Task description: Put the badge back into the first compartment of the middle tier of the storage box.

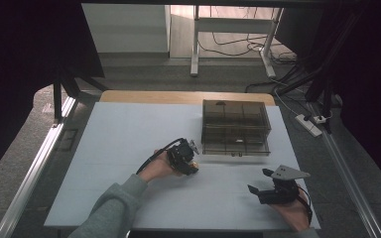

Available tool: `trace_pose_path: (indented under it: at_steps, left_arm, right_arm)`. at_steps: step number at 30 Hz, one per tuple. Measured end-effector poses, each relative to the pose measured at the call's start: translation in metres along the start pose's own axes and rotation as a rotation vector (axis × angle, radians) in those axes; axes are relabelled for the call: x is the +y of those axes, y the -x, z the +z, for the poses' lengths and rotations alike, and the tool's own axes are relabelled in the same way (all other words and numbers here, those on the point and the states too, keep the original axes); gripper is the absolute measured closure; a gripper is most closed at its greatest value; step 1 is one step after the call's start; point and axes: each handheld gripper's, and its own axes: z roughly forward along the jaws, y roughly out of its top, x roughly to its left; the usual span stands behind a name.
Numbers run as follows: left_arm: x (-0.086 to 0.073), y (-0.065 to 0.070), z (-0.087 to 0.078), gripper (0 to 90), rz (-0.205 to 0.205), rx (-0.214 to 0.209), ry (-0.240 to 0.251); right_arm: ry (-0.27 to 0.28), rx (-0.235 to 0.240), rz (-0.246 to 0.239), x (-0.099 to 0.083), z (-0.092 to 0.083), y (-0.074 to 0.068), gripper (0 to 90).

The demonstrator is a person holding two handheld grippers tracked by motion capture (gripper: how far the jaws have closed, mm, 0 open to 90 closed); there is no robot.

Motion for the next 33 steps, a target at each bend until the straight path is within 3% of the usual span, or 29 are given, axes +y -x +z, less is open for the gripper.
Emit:
trace_pose_path:
  at_steps: [7, 9, 10, 11, 13, 17, 23, 29, 33]
  left_arm:
    - [0.0, -0.001, -0.002, 47.6, -0.007, 0.011, 0.02]
    - [0.0, -0.001, -0.008, 64.0, -0.018, -0.02, 0.076]
    - [0.0, -0.001, -0.01, 64.5, -0.024, -0.013, 0.084]
    - [0.0, -0.001, -0.01, 62.5, -0.017, 0.015, 0.066]
    - [0.0, 0.0, -0.007, 59.6, -0.006, 0.025, 0.052]
    - [-0.001, -0.003, -0.007, 59.2, -0.021, 0.004, 0.055]
    - [-0.001, -0.009, -0.004, 49.0, -0.042, -0.02, 0.042]
    - [0.001, -0.017, 0.0, 45.2, -0.039, -0.071, 0.004]
    - [0.003, -0.017, 0.001, 41.5, -0.014, -0.092, -0.012]
  right_arm:
    - [-0.002, -0.002, 0.0, 0.0, 0.0, 0.0, 15.6]
    - [-0.003, -0.002, -0.001, 0.0, 0.0, 0.0, 15.7]
    - [-0.005, -0.005, -0.002, 0.0, 0.0, 0.0, 15.7]
    - [-0.005, -0.005, -0.002, 0.0, 0.0, 0.0, 15.7]
    - [-0.004, -0.002, -0.001, 0.0, 0.0, 0.0, 15.7]
    - [-0.004, -0.003, -0.001, 0.0, 0.0, 0.0, 15.7]
    - [-0.008, -0.007, -0.002, 0.0, 0.001, 0.0, 15.7]
    - [-0.013, -0.011, -0.002, 0.0, 0.001, 0.0, 15.7]
    - [-0.012, -0.007, 0.0, 0.0, 0.002, 0.001, 15.7]
